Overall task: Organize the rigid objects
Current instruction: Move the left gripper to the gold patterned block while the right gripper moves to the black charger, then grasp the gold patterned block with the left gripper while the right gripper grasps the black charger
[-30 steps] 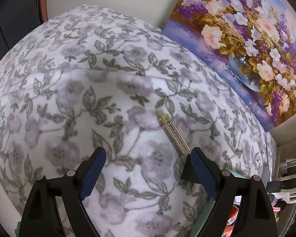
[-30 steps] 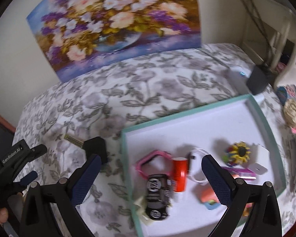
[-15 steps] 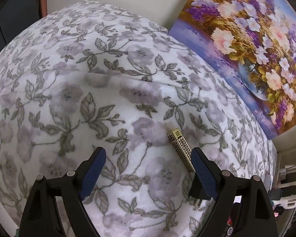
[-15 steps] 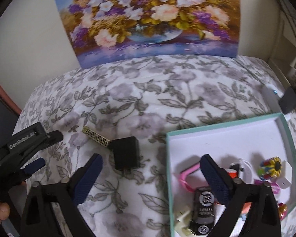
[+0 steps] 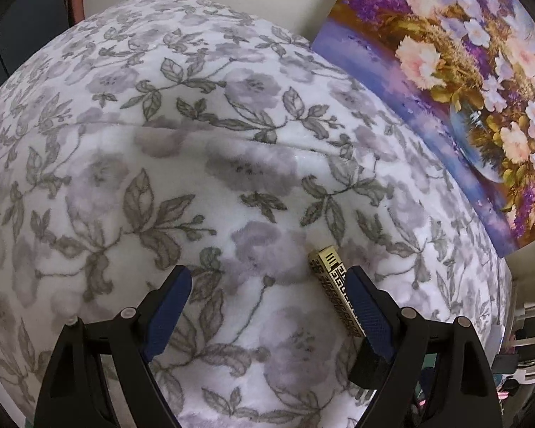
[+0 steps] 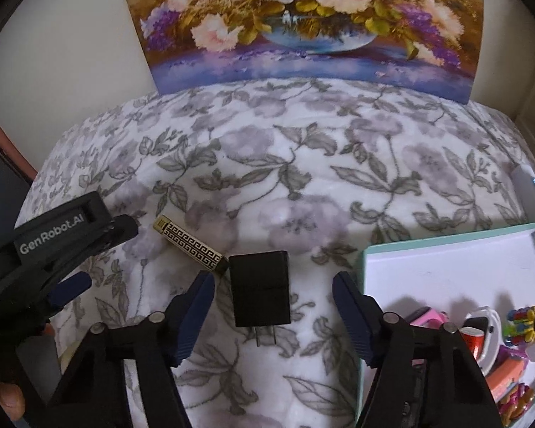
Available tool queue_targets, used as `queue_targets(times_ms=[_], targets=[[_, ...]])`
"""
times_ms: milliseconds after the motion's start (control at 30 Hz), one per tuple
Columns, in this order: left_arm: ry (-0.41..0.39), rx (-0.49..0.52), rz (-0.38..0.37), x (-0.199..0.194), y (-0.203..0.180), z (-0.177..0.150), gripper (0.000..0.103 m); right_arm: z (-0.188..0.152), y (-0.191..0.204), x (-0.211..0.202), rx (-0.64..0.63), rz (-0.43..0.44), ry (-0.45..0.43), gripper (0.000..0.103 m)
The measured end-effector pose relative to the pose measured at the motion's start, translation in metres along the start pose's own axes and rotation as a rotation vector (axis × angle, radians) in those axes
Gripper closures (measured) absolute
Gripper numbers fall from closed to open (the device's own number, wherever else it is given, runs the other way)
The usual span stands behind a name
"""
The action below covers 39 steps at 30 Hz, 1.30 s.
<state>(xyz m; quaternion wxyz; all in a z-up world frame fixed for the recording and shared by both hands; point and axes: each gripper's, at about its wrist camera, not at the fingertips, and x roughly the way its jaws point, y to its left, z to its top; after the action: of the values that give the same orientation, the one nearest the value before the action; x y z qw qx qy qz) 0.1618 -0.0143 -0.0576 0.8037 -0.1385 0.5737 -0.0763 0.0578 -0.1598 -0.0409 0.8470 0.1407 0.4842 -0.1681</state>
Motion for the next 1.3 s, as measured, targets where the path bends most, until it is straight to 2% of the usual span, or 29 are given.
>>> queue_targets(times_ms=[67, 400, 533, 667, 867, 933, 1067, 1133, 1300], targets=[[0.01, 0.008, 0.0, 0.005, -0.002, 0.001, 0.015, 0.0, 0.002, 0.007, -0.006, 0.004, 0.015, 0.038], [0.038, 0.027, 0.021, 0.017, -0.003, 0.003, 0.015, -0.002, 0.008, 0.031, -0.04, -0.006, 0.065, 0.042], [0.036, 0.043, 0.018, 0.019, -0.009, 0.004, 0.015, -0.004, 0.006, 0.038, -0.039, -0.028, 0.08, 0.049], [0.037, 0.06, 0.0, 0.023, -0.017, 0.002, 0.015, -0.002, 0.002, 0.038, -0.032, -0.028, 0.07, 0.058], [0.02, 0.106, -0.018, 0.027, -0.031, -0.002, 0.015, 0.001, -0.005, 0.038, -0.003, -0.018, 0.055, 0.058], [0.017, 0.13, -0.018, 0.028, -0.037, -0.004, 0.017, 0.002, -0.008, 0.038, 0.005, -0.025, 0.049, 0.058], [0.016, 0.171, -0.005, 0.033, -0.045, -0.007, 0.03, 0.004, -0.013, 0.038, 0.021, -0.021, 0.047, 0.058], [0.005, 0.191, 0.02, 0.035, -0.048, -0.008, 0.032, 0.004, -0.015, 0.038, 0.024, -0.022, 0.047, 0.058], [-0.009, 0.203, 0.025, 0.034, -0.051, -0.008, 0.04, 0.004, -0.015, 0.038, 0.018, -0.024, 0.049, 0.058]])
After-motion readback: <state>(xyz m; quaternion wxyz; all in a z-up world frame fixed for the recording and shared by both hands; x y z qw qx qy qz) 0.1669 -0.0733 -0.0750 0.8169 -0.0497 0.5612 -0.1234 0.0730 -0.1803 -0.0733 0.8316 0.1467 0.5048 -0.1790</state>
